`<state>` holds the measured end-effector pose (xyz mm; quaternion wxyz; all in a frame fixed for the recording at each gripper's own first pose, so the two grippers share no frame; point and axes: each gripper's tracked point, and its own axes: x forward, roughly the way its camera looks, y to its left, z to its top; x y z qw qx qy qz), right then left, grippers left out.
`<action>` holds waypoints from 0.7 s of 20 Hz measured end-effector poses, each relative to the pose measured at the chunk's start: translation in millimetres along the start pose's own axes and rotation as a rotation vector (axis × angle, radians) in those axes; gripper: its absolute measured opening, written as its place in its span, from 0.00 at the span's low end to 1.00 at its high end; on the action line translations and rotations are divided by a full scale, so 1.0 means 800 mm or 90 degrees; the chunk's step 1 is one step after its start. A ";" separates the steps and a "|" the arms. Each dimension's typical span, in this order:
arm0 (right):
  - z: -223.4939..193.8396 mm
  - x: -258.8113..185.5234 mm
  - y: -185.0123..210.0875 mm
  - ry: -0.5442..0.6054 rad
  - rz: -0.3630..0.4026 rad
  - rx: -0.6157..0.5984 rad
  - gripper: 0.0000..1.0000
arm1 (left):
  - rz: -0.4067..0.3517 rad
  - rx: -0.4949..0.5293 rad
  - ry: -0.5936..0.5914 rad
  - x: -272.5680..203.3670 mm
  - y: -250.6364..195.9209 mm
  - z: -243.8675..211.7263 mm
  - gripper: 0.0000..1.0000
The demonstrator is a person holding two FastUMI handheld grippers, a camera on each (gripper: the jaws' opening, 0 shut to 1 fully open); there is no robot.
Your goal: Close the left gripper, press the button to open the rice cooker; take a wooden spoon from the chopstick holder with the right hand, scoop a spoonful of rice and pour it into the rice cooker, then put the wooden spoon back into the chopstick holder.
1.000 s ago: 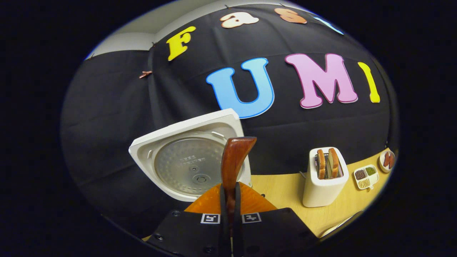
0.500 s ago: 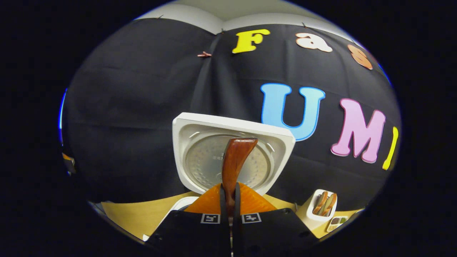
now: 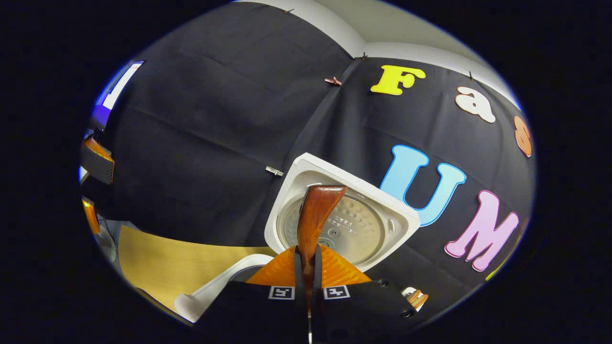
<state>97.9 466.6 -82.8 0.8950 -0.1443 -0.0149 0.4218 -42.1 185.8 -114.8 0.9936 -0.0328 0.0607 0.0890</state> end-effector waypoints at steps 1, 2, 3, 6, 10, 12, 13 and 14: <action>-0.001 0.000 -0.001 0.004 -0.003 0.014 0.07 | 0.000 0.002 -0.001 -0.002 -0.001 0.001 0.99; -0.003 -0.001 -0.001 0.008 -0.008 0.035 0.07 | 0.001 0.003 -0.002 -0.004 -0.001 0.001 0.99; -0.005 -0.002 -0.006 0.012 -0.015 0.061 0.07 | 0.003 0.003 -0.003 -0.005 0.000 0.003 0.99; -0.008 -0.004 -0.039 0.027 -0.049 0.174 0.07 | 0.006 0.003 -0.007 -0.011 -0.004 0.006 0.99; -0.006 -0.024 -0.082 0.027 -0.088 0.400 0.07 | 0.004 0.007 -0.013 -0.022 -0.015 0.013 0.99; -0.003 -0.050 -0.107 0.016 -0.113 0.500 0.07 | 0.001 0.009 -0.017 -0.026 -0.024 0.017 0.99; -0.002 -0.066 -0.123 0.003 -0.126 0.535 0.07 | 0.000 0.009 -0.019 -0.027 -0.028 0.020 0.99; 0.000 -0.083 -0.138 -0.009 -0.137 0.562 0.07 | -0.001 0.007 -0.022 -0.030 -0.032 0.024 0.99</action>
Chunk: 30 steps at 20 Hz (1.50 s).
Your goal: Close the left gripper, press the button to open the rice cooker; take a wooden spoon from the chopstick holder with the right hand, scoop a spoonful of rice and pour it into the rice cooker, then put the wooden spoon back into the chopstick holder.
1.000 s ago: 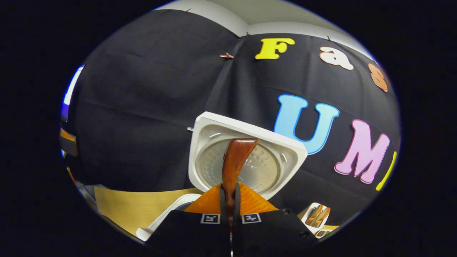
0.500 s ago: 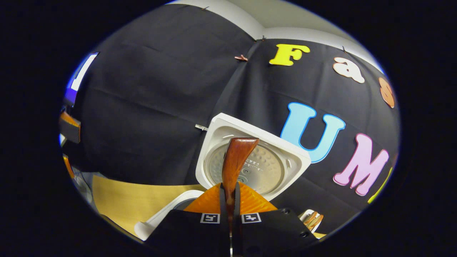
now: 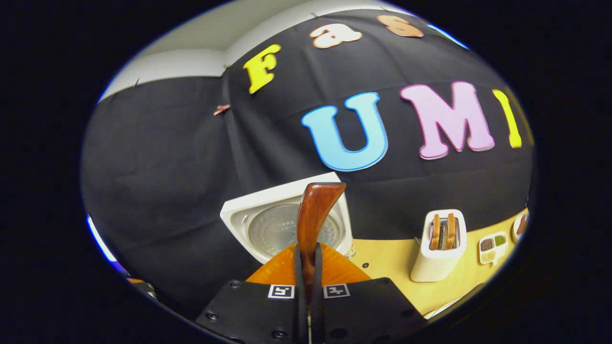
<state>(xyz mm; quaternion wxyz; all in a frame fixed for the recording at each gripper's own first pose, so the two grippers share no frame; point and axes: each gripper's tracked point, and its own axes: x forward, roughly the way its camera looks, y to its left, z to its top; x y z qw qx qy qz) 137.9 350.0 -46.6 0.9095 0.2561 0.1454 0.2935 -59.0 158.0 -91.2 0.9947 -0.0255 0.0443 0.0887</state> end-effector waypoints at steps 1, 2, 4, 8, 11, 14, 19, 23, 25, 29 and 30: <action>0.015 -0.017 -0.013 -0.011 -0.006 0.024 0.07 | -0.001 -0.002 -0.003 0.001 -0.005 0.005 0.99; 0.030 -0.036 -0.023 -0.025 -0.011 0.043 0.07 | -0.002 -0.004 -0.006 0.001 -0.012 0.009 0.99; 0.061 -0.071 -0.051 -0.060 -0.013 0.061 0.07 | -0.007 -0.003 -0.009 0.000 -0.027 0.015 0.94; 0.107 -0.148 -0.114 -0.111 -0.037 0.085 0.07 | -0.015 0.010 -0.033 0.000 -0.056 0.035 0.99; 0.126 -0.199 -0.179 -0.136 -0.081 0.071 0.07 | -0.024 0.014 -0.040 0.004 -0.081 0.045 0.99; 0.141 -0.267 -0.233 -0.149 -0.128 0.049 0.07 | -0.036 0.019 -0.044 0.009 -0.113 0.053 0.99; 0.123 -0.346 -0.354 -0.134 -0.238 0.006 0.07 | -0.050 0.030 -0.041 0.014 -0.167 0.059 0.99; 0.092 -0.386 -0.452 -0.095 -0.321 -0.028 0.07 | -0.058 0.036 -0.027 0.012 -0.205 0.058 0.98; 0.069 -0.392 -0.491 -0.073 -0.345 -0.028 0.07 | -0.053 0.043 -0.022 0.011 -0.218 0.059 0.99; 0.008 -0.390 -0.543 -0.016 -0.363 -0.007 0.07 | -0.049 0.049 -0.013 0.012 -0.240 0.063 0.99; -0.004 -0.386 -0.550 -0.005 -0.363 -0.005 0.07 | -0.048 0.049 -0.011 0.012 -0.244 0.064 0.99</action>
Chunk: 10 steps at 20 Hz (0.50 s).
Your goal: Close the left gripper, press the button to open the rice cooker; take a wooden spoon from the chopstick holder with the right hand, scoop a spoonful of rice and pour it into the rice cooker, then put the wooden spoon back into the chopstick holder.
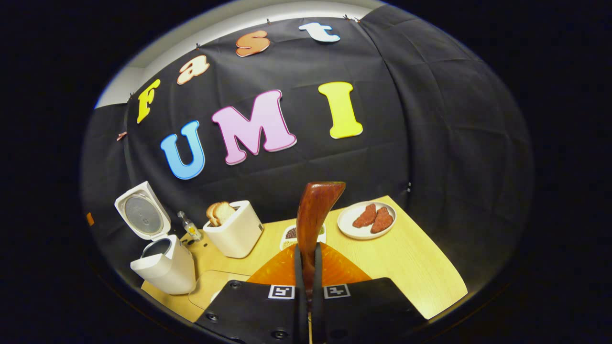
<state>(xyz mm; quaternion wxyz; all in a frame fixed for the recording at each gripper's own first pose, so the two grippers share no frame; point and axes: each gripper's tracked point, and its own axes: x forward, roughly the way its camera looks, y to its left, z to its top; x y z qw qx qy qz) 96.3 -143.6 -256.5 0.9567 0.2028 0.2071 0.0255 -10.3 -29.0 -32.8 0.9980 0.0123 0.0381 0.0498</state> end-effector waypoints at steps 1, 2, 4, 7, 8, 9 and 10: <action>-0.014 0.008 -0.006 0.015 -0.004 0.001 0.07 | 0.001 0.000 0.001 0.001 -0.003 0.002 0.98; -0.028 0.014 -0.011 0.030 -0.007 0.001 0.07 | 0.002 0.002 0.001 0.002 -0.004 0.003 0.98; -0.050 0.025 -0.019 0.055 -0.011 0.010 0.08 | 0.005 0.013 0.000 0.004 -0.004 0.007 0.97; -0.077 0.034 -0.028 0.087 -0.016 0.034 0.08 | 0.007 0.021 -0.003 0.008 0.001 0.010 0.97; -0.076 0.039 -0.034 0.080 -0.027 0.042 0.09 | 0.008 0.018 -0.002 0.010 0.004 0.009 0.97; -0.084 0.036 -0.039 0.088 -0.031 0.056 0.10 | 0.008 0.013 -0.001 0.013 0.006 0.010 0.97; -0.091 0.037 -0.045 0.101 -0.039 0.065 0.11 | 0.009 0.008 -0.002 0.017 0.011 0.011 0.97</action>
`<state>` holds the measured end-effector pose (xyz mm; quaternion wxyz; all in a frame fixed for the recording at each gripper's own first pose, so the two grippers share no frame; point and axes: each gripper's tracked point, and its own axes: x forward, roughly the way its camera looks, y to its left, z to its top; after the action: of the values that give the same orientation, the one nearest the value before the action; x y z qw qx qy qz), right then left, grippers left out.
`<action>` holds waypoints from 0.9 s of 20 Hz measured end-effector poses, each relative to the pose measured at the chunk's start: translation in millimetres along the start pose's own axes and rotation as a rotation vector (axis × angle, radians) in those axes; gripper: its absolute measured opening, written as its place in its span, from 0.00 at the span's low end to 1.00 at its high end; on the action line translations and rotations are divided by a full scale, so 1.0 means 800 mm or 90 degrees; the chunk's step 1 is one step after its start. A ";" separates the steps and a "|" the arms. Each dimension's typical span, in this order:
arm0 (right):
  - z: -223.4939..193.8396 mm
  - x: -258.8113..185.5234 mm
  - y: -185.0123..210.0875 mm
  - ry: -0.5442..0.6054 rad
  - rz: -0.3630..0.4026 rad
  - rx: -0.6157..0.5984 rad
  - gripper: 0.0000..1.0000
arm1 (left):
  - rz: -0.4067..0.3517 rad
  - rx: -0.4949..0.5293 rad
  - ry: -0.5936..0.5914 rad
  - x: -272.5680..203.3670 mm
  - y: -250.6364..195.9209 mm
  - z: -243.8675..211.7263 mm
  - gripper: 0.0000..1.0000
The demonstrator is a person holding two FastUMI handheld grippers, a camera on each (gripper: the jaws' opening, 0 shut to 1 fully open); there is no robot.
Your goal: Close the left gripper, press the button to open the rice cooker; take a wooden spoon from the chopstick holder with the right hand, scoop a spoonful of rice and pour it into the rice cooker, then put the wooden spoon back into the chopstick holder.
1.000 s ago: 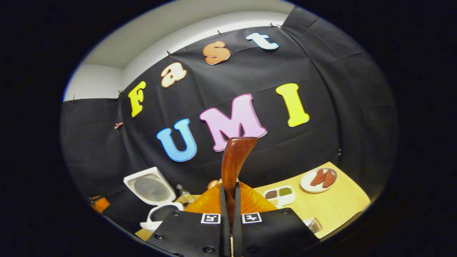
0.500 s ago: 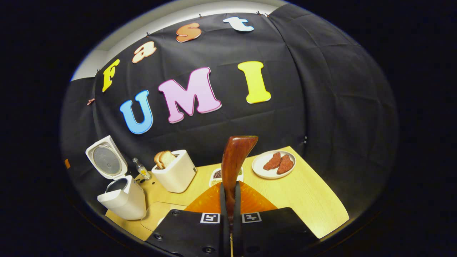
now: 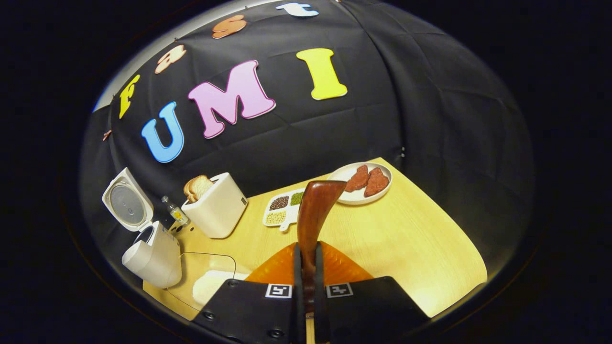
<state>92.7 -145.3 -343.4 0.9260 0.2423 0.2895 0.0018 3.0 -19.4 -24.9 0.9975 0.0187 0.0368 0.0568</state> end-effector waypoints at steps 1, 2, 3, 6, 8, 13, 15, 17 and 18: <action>-0.006 0.003 -0.006 0.007 -0.008 0.005 0.13 | 0.000 -0.006 -0.003 0.003 0.004 0.002 0.97; -0.010 0.004 -0.010 0.010 -0.014 0.008 0.13 | -0.001 -0.013 -0.004 0.007 0.007 0.004 0.97; -0.012 0.003 -0.011 0.008 -0.016 0.014 0.15 | -0.003 -0.017 -0.007 0.012 0.009 0.008 0.97; -0.005 -0.003 -0.017 0.004 -0.037 0.039 0.19 | -0.008 -0.011 -0.022 0.025 0.021 0.017 0.97; 0.000 -0.011 -0.023 -0.007 -0.056 0.045 0.37 | -0.010 -0.007 -0.033 0.034 0.029 0.026 0.97; 0.022 -0.062 -0.023 -0.056 -0.096 0.013 0.87 | -0.026 -0.013 -0.056 0.054 0.041 0.043 0.97; 0.040 -0.096 -0.023 -0.099 -0.119 -0.002 0.97 | -0.034 -0.012 -0.063 0.061 0.044 0.048 0.97; 0.065 -0.137 -0.024 -0.151 -0.142 -0.018 0.98 | -0.048 -0.012 -0.066 0.069 0.044 0.051 0.97; 0.076 -0.157 -0.024 -0.174 -0.153 -0.029 0.98 | -0.054 -0.011 -0.069 0.072 0.046 0.052 0.97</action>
<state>17.8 -207.4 -241.2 0.9555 0.1830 0.1876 -0.1355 58.7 22.5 13.9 0.9997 0.0119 -0.0171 0.0139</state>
